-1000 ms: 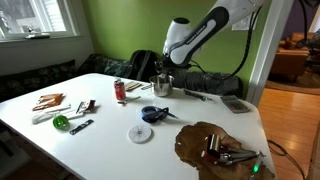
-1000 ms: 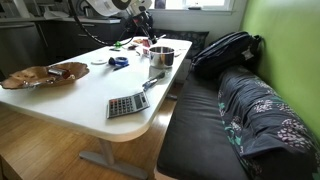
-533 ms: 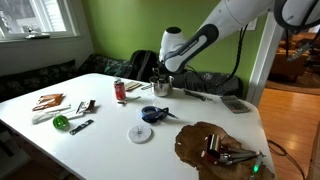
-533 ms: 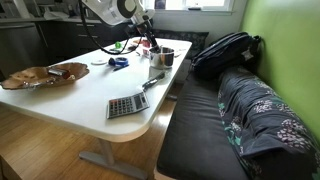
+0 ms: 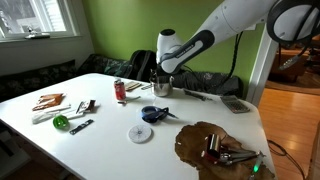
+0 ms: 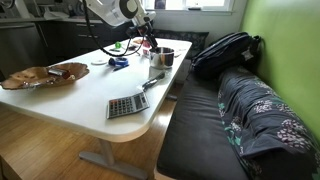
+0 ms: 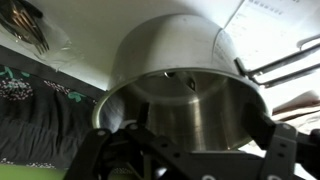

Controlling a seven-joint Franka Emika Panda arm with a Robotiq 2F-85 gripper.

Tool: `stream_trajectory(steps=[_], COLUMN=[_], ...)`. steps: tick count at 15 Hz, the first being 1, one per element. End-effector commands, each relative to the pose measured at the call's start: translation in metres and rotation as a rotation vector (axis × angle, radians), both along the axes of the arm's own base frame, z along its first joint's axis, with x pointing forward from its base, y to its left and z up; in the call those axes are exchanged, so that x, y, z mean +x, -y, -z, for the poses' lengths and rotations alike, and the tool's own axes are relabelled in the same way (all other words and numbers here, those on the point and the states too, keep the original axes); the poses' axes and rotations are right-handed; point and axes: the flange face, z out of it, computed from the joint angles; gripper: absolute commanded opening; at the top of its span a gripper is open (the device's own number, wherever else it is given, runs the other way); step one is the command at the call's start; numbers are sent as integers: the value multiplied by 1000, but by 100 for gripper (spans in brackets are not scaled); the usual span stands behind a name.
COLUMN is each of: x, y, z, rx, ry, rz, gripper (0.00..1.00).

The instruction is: Pick up the silver measuring spoon from the table and put it in the silver pot

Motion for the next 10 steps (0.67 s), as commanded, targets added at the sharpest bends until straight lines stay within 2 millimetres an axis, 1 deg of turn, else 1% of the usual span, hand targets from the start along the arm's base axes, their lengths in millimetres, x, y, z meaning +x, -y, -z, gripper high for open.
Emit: stream_trajectory(steps=[1,4,6,7,9,10], x=[0,-24,-31,-38,-60,-30], y=[-5,-24,-36,-45,-70,-54], z=[-6,-27,-40,-46,-41,-42], rx=[7,45,31,39,37,39], ry=[14,18,116,142,85,133], rz=[-7,-109,-166,-209,-328,-239], gripper=[100,100,100,100,100,100])
